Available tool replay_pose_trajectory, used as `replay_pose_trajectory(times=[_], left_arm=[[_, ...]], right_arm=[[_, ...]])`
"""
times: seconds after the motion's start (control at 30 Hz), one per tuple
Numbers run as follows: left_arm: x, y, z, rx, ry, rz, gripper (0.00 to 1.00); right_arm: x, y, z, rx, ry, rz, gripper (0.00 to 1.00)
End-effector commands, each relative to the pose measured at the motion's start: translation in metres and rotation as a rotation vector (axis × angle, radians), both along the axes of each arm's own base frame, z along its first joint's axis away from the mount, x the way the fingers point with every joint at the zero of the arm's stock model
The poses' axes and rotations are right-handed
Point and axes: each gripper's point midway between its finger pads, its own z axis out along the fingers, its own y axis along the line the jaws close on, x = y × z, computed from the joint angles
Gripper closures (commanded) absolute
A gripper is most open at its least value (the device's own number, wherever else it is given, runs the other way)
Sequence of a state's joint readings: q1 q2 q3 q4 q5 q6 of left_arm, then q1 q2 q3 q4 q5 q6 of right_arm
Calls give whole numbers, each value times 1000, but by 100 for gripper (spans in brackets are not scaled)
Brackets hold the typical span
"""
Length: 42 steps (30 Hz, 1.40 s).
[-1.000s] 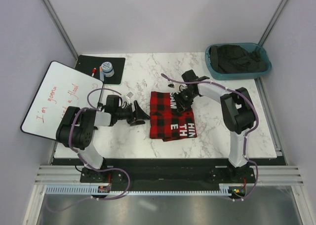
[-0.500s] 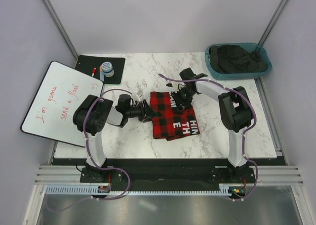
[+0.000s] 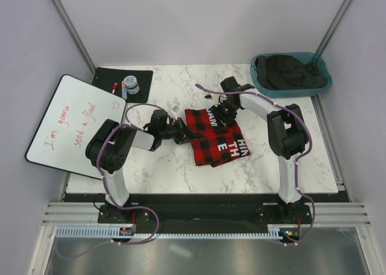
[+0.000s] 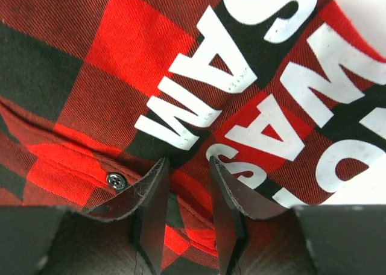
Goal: Fold and stack the long sleeve shirts
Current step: Fold the shirt
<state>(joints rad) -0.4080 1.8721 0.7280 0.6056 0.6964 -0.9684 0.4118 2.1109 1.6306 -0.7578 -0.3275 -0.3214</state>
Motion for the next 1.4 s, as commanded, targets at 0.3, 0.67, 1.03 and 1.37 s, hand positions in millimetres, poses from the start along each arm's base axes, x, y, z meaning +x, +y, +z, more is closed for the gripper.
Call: replay_pose_trajectory(times=[0.3, 0.67, 1.03, 1.37], left_arm=[[17, -1, 30, 180, -111, -112, 98], [100, 59, 122, 693, -495, -393, 98], [166, 59, 233, 1608, -1241, -875, 98], [14, -9, 35, 1626, -1042, -1412, 98]], right_arm=[[20, -26, 14, 9, 31, -67, 54], [32, -92, 62, 116, -15, -255, 43], [15, -117, 73, 241, -9, -299, 43], [-17, -150, 47, 323, 108, -414, 42]])
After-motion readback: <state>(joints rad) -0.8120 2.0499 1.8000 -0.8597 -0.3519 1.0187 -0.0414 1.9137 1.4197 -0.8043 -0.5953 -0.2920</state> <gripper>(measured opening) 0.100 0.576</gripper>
